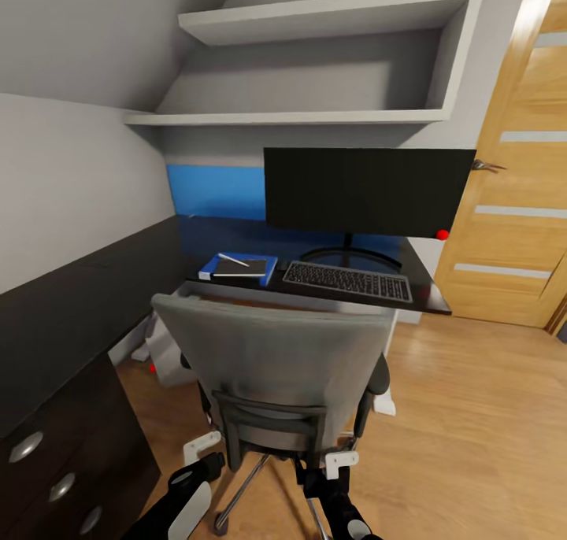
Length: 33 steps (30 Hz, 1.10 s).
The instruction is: In the bedroom, organize the workspace by keeping the computer under the desk, ensuring the monitor is on the desk, placing the keyboard on the desk next to the monitor, placing the mouse on the desk next to the keyboard, moving the folder from the swivel chair onto the desk next to the mouse, stacking the notebook on top of the folder with the pen on top of the notebook, and positioning the swivel chair next to the desk.
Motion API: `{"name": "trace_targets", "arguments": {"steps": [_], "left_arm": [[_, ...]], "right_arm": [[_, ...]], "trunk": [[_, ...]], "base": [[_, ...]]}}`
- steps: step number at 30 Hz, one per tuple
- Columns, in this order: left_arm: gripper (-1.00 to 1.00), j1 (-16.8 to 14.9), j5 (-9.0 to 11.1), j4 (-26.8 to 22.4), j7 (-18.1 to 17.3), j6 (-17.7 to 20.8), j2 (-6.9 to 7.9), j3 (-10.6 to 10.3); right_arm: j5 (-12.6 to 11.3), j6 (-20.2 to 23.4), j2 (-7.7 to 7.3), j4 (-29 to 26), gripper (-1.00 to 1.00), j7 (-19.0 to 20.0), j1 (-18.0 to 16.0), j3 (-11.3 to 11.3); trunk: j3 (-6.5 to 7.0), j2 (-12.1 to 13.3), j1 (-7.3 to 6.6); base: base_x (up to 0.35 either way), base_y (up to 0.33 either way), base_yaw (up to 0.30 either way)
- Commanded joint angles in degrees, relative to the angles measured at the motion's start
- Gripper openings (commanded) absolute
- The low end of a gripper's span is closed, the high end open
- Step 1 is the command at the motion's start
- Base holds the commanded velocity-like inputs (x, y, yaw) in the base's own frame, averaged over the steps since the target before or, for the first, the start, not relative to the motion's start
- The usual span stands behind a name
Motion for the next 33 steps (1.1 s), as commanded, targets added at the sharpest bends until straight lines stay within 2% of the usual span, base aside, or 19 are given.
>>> {"name": "trace_targets", "arguments": {"steps": [1, 6, 14, 28, 32, 33], "left_arm": [[1.0, -0.03, 0.28, -0.12, 0.46, 0.19, 0.04, -0.38], [1.0, -0.03, 0.33, -0.12, 0.46, -0.97, 0.1, -0.38], [1.0, -0.03, 0.36, -0.03, 0.46, -1.58, 0.12, -0.38], [1.0, -0.03, 0.43, 0.23, 0.46, -1.58, 0.13, -0.38], [1.0, -0.03, 0.38, 3.7, 0.45, -1.72, 0.07, -0.42], [1.0, -0.03, 0.41, 9.68, 0.38, -5.01, -0.04, -0.45]], "right_arm": [[-0.07, -0.23, -0.01, -0.05, 1.0, -0.45, -0.09, 0.22], [-0.07, -0.23, -0.01, -0.05, 1.0, -0.45, -0.09, 0.22], [0.0, -0.23, 0.01, -0.05, 1.0, -0.45, -0.11, 0.25], [-0.02, -0.23, -0.01, -0.02, 1.0, -0.45, -0.11, 0.22], [-0.11, -0.5, -0.03, 1.26, 1.0, -0.45, -0.11, 0.22], [-0.14, -3.02, -0.01, 4.26, 1.0, -0.45, -0.1, 0.24]], "trunk": [[-0.04, -0.02, 0.02], [-0.04, -0.02, 0.02], [-0.04, -0.02, 0.02], [-0.04, -0.02, 0.02], [-0.04, -0.02, 0.02], [-0.04, -0.02, 0.02]], "base": [[0.297, -0.016, 0.0], [0.207, -0.005, 0.0], [-0.014, -0.003, 0.0], [-0.296, -0.081, 0.0], [-0.332, -0.089, 0.0], [-0.133, -0.02, 0.0]]}}
